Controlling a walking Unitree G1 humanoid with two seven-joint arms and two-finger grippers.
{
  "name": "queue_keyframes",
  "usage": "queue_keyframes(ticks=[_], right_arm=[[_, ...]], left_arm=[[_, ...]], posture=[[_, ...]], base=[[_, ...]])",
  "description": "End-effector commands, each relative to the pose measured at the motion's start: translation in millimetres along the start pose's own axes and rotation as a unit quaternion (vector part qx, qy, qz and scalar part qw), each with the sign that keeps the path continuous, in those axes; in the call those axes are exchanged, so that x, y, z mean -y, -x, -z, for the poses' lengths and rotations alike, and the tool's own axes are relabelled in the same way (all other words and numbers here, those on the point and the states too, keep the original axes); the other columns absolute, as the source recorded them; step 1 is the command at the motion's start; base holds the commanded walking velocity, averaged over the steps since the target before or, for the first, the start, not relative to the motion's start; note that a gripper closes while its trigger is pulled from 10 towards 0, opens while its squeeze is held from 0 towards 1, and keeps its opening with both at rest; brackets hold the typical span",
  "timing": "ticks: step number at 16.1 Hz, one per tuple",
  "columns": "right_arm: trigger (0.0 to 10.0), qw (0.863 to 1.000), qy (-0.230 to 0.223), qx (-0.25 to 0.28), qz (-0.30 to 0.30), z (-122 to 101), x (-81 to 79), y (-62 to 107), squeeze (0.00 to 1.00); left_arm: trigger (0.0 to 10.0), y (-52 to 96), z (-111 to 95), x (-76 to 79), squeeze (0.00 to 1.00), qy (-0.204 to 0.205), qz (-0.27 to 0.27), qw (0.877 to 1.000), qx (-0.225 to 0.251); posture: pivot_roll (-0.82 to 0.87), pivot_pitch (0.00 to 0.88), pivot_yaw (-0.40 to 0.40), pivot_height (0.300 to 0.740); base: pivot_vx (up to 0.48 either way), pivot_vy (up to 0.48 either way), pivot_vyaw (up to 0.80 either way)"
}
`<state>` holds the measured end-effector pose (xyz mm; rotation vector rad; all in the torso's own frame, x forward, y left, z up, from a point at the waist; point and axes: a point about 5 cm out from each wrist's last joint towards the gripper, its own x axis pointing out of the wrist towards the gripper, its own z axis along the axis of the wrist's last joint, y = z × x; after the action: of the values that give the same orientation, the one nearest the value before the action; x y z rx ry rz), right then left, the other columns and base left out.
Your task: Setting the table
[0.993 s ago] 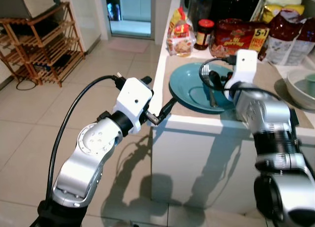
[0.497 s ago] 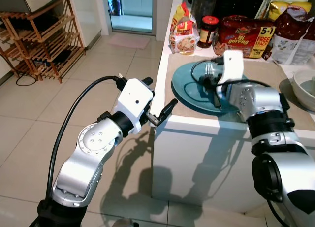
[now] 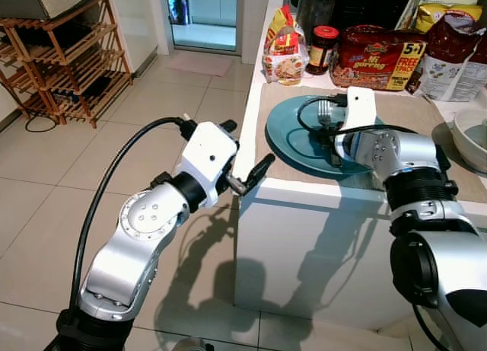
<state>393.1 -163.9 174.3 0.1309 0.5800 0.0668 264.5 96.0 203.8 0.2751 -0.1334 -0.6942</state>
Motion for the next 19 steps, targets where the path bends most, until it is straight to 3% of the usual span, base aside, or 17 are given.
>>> queue_keyframes(ticks=[1,19], right_arm=[[0.0,0.999,-0.014,-0.032,0.007,15.2,6.2,-2.9,0.0],[0.0,0.999,0.024,-0.047,0.01,17.3,12.2,-1.6,0.0]], left_arm=[[10.0,-0.9,-3.6,1.2,0.0,-0.005,0.01,1.0,0.003],[10.0,-4.0,-1.3,5.0,0.0,0.003,0.005,1.0,0.005]], posture=[[0.14,0.0,-0.026,0.74],[0.08,0.0,-0.038,0.74]], base=[[0.0,0.0,0.0],[0.0,0.0,0.0]])
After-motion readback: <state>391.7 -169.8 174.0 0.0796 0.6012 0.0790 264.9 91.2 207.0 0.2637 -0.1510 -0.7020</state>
